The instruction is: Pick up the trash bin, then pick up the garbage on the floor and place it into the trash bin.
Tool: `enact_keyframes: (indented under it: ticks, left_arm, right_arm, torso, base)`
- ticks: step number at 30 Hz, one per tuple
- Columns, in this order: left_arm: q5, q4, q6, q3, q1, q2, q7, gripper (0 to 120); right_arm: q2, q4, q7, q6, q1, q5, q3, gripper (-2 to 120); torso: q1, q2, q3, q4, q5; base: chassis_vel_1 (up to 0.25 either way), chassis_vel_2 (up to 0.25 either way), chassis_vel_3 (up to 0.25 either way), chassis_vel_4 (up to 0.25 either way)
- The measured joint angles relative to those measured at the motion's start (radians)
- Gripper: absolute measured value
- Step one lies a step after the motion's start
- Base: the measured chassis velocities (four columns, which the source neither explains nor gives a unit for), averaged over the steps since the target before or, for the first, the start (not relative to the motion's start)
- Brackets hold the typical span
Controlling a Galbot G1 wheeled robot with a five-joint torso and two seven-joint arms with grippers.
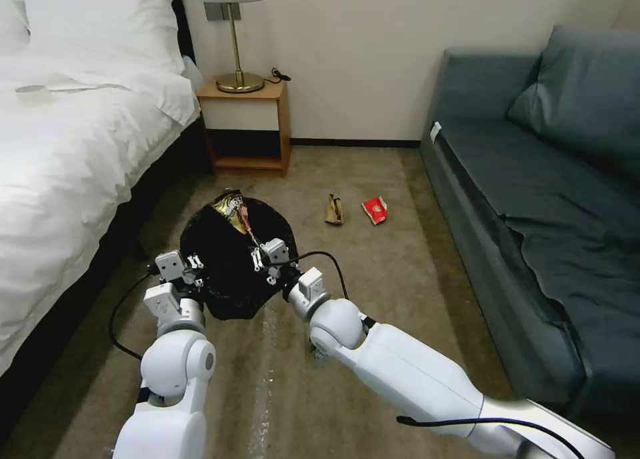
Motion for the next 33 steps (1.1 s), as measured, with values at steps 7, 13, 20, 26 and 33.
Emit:
enact_keyframes:
  ticks: [7, 13, 20, 26, 33]
  left_arm:
    - [0.000, 0.004, 0.000, 0.001, -0.009, -0.001, -0.001, 4]
    - [0.000, 0.007, 0.000, 0.003, -0.017, -0.001, -0.002, 4]
    - [-0.003, 0.009, 0.002, -0.004, -0.022, 0.001, -0.004, 4]
    - [-0.005, 0.011, -0.001, -0.020, -0.015, 0.002, -0.004, 4]
    - [-0.013, -0.001, -0.005, -0.038, -0.009, 0.004, 0.001, 4]
  right_arm:
    - [-0.002, 0.002, 0.000, -0.003, -0.008, -0.003, 0.003, 47]
    - [-0.003, 0.003, 0.018, -0.015, -0.009, 0.000, 0.009, 68]
    - [0.008, 0.009, 0.022, -0.019, 0.007, 0.003, 0.043, 91]
    - [0.016, 0.010, 0.094, -0.069, 0.019, 0.021, 0.139, 100]
    - [0.010, -0.001, 0.209, -0.168, 0.017, 0.026, 0.244, 100]
  torso:
    - [0.000, 0.000, 0.000, 0.0000, 0.0000]
    - [0.000, 0.000, 0.000, -0.0001, 0.0000]
    - [0.000, 0.000, 0.000, 0.0001, 0.0000]
    - [0.000, 0.000, 0.000, 0.0000, 0.0000]
    - [0.000, 0.000, 0.000, 0.0000, 0.0001]
  base:
    - [0.000, 0.000, 0.000, 0.000]
    - [0.000, 0.000, 0.000, 0.000]
    - [0.000, 0.000, 0.000, 0.000]
    - [0.000, 0.000, 0.000, 0.000]
    - [0.000, 0.000, 0.000, 0.000]
